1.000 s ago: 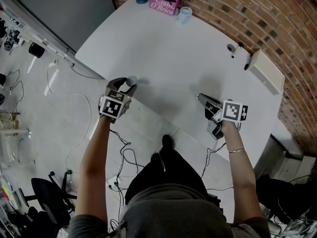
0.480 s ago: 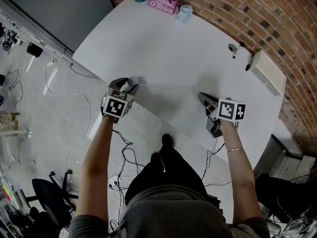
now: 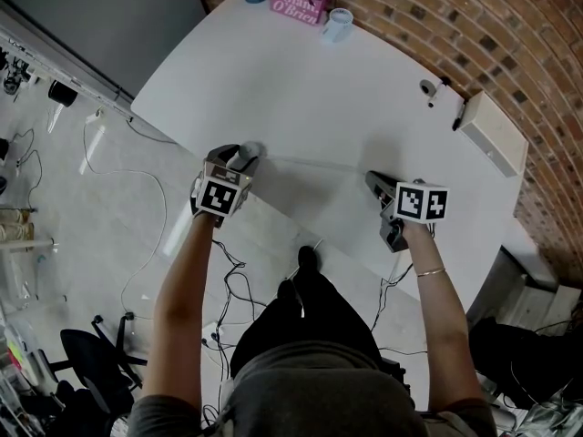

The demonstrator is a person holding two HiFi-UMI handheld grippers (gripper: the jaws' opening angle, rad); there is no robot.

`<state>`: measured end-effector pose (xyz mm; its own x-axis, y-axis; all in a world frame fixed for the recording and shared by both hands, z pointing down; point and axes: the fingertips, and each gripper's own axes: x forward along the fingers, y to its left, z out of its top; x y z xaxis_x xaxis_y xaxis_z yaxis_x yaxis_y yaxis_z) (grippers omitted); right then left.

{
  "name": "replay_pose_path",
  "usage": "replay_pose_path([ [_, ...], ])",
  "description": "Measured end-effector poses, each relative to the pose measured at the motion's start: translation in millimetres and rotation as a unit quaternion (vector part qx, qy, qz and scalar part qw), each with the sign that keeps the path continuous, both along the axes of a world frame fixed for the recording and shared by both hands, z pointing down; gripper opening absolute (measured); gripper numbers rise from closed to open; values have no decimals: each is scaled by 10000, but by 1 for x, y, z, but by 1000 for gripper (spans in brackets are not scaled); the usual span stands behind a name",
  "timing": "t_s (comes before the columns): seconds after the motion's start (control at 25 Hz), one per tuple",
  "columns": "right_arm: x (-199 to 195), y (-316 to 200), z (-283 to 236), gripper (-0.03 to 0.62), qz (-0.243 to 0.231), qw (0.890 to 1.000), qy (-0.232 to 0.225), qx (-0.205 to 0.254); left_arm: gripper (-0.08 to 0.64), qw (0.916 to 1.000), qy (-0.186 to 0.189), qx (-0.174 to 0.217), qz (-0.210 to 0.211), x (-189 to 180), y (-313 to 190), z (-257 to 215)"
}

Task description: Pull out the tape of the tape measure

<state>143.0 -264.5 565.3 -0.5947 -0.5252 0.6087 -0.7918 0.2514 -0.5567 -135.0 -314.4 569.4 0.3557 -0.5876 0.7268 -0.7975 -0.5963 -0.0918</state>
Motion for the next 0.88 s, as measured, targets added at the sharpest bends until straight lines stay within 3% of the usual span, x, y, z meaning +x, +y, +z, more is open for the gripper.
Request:
replay_pose_path([
  [0.88, 5, -3, 20, 17, -148, 9971, 744, -106, 213, 9999, -84, -99, -73, 4, 2, 9],
])
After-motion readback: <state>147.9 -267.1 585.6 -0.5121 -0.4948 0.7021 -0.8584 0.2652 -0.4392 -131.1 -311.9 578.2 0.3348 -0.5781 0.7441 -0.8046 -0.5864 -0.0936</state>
